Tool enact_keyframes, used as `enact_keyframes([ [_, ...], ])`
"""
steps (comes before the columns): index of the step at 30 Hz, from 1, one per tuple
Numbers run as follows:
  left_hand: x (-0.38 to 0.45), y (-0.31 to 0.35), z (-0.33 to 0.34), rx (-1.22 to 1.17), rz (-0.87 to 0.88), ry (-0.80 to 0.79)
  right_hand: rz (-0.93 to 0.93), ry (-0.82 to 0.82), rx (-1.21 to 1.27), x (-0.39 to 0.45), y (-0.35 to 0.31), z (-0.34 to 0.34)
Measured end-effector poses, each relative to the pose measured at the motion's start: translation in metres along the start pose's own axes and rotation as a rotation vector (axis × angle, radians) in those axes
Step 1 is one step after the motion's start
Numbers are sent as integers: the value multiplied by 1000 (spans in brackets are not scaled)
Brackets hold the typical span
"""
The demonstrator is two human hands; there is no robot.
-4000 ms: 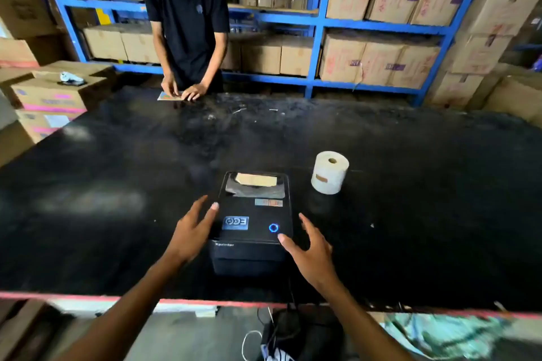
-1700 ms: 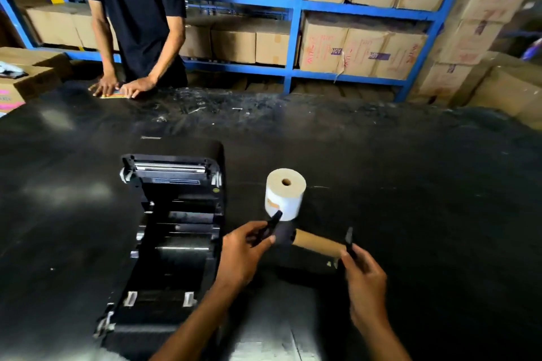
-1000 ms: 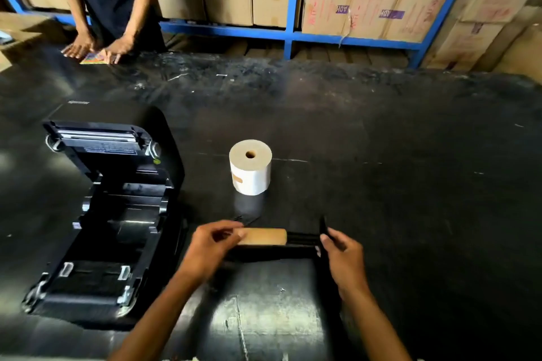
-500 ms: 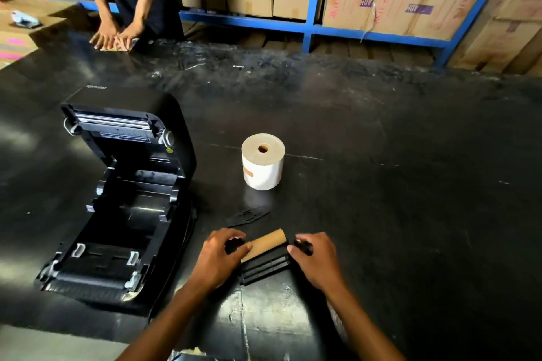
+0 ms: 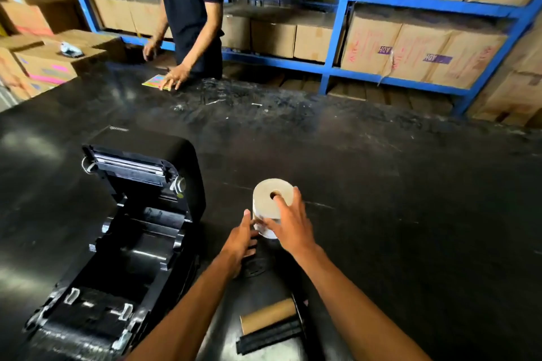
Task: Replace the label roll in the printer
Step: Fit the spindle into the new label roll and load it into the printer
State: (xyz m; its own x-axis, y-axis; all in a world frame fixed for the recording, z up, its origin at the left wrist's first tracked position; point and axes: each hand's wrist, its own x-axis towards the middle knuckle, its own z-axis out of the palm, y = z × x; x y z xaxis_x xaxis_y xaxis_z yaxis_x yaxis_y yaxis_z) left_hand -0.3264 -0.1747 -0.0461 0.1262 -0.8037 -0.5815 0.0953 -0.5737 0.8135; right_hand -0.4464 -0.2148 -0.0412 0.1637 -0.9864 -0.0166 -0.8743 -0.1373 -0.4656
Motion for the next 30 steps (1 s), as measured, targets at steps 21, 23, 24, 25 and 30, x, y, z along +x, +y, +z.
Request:
enact_keyframes([
  [21,-92,-17,29,-153,203,-134,7,484,291,-132,11,-57],
  [23,-98,-19,28,-119,264,-149,10,556,304,-141,9,-53],
  [24,-100,-19,27,-95,300,-148,13,594,322,-145,10,-52],
  [25,-101,-21,26,-62,340,-140,12,626,336,-149,11,-52],
  [30,-114,-25,26,3,340,-118,30,573,394,-162,17,-52],
])
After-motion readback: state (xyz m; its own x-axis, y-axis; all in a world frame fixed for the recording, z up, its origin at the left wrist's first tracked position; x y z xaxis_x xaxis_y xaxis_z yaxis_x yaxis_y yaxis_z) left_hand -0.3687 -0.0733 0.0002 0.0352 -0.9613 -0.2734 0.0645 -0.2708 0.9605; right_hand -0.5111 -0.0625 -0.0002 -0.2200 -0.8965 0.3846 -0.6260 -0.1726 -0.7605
